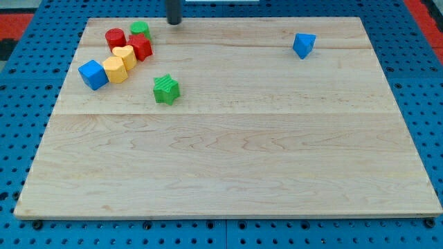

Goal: Move the green circle to the right side of the red star

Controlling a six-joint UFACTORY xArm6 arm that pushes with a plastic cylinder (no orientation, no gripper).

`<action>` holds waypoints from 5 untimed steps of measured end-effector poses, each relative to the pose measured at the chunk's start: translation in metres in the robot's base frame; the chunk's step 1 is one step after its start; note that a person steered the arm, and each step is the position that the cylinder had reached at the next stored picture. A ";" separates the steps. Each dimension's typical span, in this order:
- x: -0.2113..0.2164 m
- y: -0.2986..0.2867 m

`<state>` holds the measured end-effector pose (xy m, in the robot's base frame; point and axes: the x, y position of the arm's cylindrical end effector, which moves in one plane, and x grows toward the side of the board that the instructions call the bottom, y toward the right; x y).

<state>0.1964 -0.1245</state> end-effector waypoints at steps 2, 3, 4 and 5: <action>0.000 -0.068; 0.002 -0.068; 0.010 -0.068; 0.021 -0.068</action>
<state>0.2173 -0.1921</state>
